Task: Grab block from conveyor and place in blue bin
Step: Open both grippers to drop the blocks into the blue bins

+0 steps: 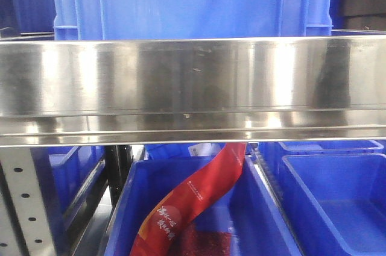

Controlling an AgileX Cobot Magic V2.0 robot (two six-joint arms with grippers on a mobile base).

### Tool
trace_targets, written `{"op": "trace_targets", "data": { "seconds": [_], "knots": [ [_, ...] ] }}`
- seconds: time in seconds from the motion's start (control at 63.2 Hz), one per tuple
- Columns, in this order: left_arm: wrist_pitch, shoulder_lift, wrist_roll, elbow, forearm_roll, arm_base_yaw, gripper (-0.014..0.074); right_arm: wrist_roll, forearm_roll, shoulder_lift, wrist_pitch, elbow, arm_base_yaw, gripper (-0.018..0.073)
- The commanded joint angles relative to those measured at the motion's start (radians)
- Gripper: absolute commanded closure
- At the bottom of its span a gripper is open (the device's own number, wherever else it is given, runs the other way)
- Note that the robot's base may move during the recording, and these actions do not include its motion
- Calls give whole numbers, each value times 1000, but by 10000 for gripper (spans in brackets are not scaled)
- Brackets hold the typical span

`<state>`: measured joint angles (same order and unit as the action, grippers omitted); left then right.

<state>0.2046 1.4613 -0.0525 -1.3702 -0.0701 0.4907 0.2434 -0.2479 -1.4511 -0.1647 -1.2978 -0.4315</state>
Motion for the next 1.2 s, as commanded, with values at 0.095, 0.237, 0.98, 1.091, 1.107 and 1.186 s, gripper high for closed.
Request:
{"op": "trace_targets", "data": {
  "seconds": [0.095, 0.237, 0.98, 1.091, 1.107, 1.186],
  "knots": [
    [-5, 7, 1, -10, -7, 7, 222, 4, -2, -22, 67, -14, 0, 332],
    [-5, 7, 1, -10, -7, 7, 215, 4, -2, -22, 56, -14, 0, 43],
    [77, -50, 3, -10, -16, -21, 707, 2, -80, 120, 16, -14, 55, 721],
    [126, -105, 2, 8, -8, -28, 707, 2, -80, 180, 20, 20, 82, 721],
    [130, -116, 2, 12, -8, -30, 707, 2, -80, 191, 23, 30, 87, 721],
    [133, -165, 2, 56, -8, -35, 707, 2, -80, 243, 23, 79, 108, 721]
  ]
}}
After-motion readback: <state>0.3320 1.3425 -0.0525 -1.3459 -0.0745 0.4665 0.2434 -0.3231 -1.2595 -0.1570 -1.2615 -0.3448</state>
